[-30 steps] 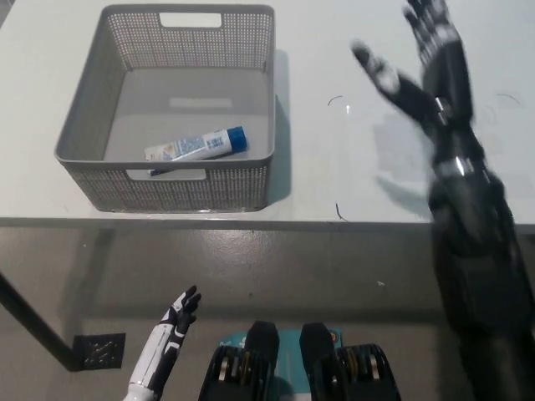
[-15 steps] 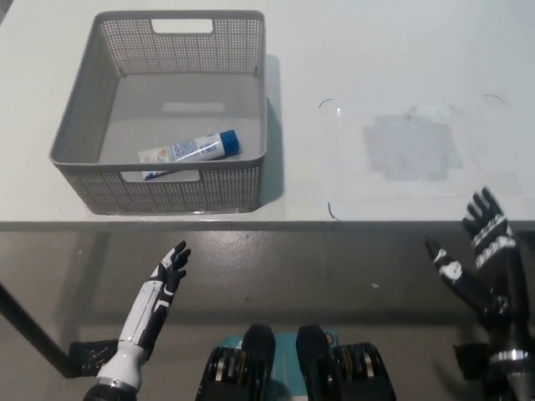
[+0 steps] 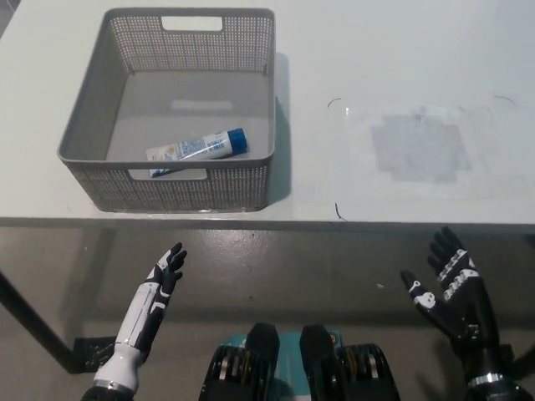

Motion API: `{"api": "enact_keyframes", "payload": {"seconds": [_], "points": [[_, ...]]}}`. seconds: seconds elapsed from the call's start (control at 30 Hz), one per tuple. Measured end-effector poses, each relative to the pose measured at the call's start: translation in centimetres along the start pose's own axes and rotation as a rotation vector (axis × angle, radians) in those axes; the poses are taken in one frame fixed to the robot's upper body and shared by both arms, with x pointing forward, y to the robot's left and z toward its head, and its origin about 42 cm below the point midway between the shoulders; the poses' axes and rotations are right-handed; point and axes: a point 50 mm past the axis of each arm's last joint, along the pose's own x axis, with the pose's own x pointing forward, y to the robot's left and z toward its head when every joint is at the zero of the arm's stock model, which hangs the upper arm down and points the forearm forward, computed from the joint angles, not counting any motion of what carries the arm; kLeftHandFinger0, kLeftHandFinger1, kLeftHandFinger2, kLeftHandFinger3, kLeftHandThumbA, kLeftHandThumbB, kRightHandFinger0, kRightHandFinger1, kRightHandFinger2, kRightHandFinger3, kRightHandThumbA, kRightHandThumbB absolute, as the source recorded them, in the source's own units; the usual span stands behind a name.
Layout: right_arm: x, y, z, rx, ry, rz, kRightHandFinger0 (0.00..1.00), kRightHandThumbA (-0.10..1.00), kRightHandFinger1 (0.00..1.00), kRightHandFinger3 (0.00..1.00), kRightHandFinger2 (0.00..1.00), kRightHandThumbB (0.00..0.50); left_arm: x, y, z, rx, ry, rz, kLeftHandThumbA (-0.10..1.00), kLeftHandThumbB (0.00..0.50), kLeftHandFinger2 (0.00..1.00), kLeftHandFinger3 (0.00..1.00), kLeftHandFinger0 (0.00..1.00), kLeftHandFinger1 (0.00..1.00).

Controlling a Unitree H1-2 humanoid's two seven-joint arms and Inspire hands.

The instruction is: Use the right hand to pick up a shampoo and place it into a container on the left side

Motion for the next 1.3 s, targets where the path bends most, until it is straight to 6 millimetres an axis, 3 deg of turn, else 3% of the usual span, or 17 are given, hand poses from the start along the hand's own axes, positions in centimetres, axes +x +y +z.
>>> {"api": "enact_keyframes", "payload": {"seconds": [0.17, 0.33, 0.57, 0.73, 0.9, 1.1, 1.3], "points": [[-0.5, 0.3, -0.5, 0.0, 0.035, 0.035, 1.0, 0.72, 1.0, 1.0, 1.0, 0.168, -0.3, 0.0, -0.2, -0.001, 0.006, 0.001, 1.0, 0.12, 1.0, 1.0, 1.0, 1.0], [-0.6, 0.4, -1.0, 0.0, 0.079, 0.059, 1.0, 0.71, 1.0, 1.0, 1.0, 0.125, -0.3, 0.0, -0.2, -0.001, 0.008, 0.001, 1.0, 0.121, 1.0, 1.0, 1.0, 1.0], [-0.7, 0.6, -1.4, -0.011, 0.114, 0.082, 1.0, 0.77, 1.0, 1.0, 1.0, 0.168, -0.3, 0.0, -0.2, -0.001, 0.008, 0.001, 1.0, 0.135, 1.0, 1.0, 1.0, 1.0], [-0.9, 1.0, -1.4, -0.022, 0.122, 0.096, 1.0, 0.85, 1.0, 1.0, 1.0, 0.142, -0.3, 0.0, -0.3, -0.003, 0.01, 0.004, 1.0, 0.125, 1.0, 1.0, 1.0, 1.0], [-1.2, 1.1, -1.6, -0.04, 0.134, 0.098, 1.0, 0.85, 1.0, 1.0, 1.0, 0.147, -0.3, 0.1, -0.3, -0.003, 0.011, 0.005, 1.0, 0.129, 1.0, 1.0, 1.0, 1.0], [-1.0, 1.1, -1.5, -0.05, 0.136, 0.1, 1.0, 0.89, 1.0, 1.0, 1.0, 0.136, -0.4, 0.0, -0.5, -0.005, 0.017, 0.005, 1.0, 0.097, 1.0, 1.0, 1.0, 1.0], [-0.4, 1.2, -1.2, -0.058, 0.126, 0.106, 1.0, 0.85, 1.0, 1.0, 1.0, 0.155, -0.4, 0.0, -0.6, -0.004, 0.023, 0.006, 1.0, 0.097, 1.0, 1.0, 1.0, 1.0]]}}
